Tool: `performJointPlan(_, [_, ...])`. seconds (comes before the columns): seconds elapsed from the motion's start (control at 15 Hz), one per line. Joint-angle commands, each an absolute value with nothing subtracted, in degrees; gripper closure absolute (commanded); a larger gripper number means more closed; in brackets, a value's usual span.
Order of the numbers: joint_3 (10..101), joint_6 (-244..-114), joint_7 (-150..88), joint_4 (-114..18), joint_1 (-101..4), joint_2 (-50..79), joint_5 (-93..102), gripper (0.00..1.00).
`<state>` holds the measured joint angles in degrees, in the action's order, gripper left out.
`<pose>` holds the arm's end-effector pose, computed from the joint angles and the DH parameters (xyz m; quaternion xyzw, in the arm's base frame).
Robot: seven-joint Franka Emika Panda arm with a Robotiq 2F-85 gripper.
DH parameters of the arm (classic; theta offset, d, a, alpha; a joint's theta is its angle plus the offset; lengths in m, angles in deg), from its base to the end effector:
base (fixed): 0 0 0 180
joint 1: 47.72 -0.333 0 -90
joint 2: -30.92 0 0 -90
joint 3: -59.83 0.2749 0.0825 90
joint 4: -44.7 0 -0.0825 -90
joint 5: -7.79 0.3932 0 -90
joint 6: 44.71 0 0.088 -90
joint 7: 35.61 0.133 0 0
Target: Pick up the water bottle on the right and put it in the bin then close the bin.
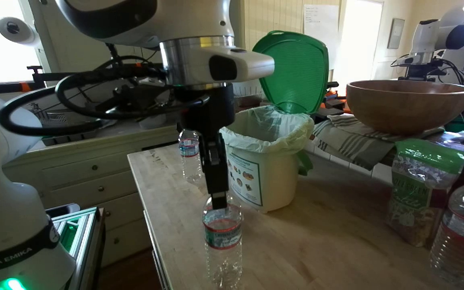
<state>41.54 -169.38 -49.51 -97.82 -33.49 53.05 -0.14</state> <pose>0.3809 -0.2440 0.3562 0.9929 -0.1151 0.0287 0.0106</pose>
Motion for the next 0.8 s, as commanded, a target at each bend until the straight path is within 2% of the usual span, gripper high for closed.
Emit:
performJointPlan(0.0, [41.5,-170.6,-50.5,-98.2,-32.8,53.0,-0.3,0.92])
performJointPlan(0.73, [42.2,-169.1,-50.9,-98.2,-32.4,56.2,-1.2,0.92])
